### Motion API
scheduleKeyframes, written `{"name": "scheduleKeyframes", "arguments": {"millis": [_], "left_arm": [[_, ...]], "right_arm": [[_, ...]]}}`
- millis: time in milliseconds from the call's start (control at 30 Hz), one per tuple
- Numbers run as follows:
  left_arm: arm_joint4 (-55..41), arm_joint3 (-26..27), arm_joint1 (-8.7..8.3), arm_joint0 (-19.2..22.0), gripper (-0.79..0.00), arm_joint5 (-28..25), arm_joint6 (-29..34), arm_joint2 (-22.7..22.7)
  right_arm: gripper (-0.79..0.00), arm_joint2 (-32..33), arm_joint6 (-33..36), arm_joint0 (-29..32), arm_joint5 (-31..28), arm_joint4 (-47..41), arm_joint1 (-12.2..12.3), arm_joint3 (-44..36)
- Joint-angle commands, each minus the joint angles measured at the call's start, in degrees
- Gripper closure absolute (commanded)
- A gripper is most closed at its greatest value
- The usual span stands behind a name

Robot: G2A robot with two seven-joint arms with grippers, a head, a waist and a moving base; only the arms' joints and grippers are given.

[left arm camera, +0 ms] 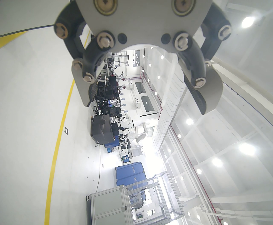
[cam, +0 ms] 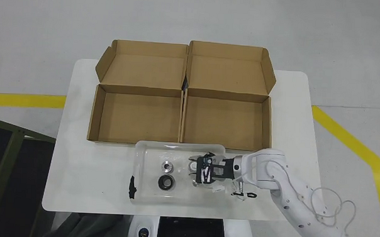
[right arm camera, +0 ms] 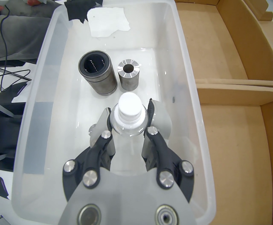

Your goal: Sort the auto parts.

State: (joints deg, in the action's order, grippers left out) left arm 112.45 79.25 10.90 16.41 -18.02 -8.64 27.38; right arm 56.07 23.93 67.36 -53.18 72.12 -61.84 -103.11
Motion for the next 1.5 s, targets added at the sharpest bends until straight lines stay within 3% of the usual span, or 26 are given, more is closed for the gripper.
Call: {"name": "scheduleKeyframes", "arguments": {"millis": [0, 400, 633, 1033, 1467], "left_arm": [[0.0, 0.0, 0.0, 0.0, -0.785, 0.0, 0.0, 0.0], [0.0, 0.0, 0.0, 0.0, -0.785, 0.0, 0.0, 0.0], [0.0, 0.0, 0.0, 0.0, -0.785, 0.0, 0.0, 0.0], [0.0, 0.0, 0.0, 0.0, -0.785, 0.0, 0.0, 0.0], [0.0, 0.0, 0.0, 0.0, -0.785, 0.0, 0.0, 0.0]], "right_arm": [[0.0, 0.32, -0.2, -0.1, -0.44, -0.53, 0.1, -0.39], [0.0, 1.82, -5.97, -1.23, -2.65, -6.07, 0.36, -4.76], [0.0, 3.13, -10.89, -2.67, -1.06, -8.67, 0.19, -5.69], [0.0, 4.81, -18.82, -3.05, 0.68, -17.07, -0.16, -1.04], [0.0, 6.45, -21.46, -3.37, 3.48, -22.94, -0.48, 6.12]]}}
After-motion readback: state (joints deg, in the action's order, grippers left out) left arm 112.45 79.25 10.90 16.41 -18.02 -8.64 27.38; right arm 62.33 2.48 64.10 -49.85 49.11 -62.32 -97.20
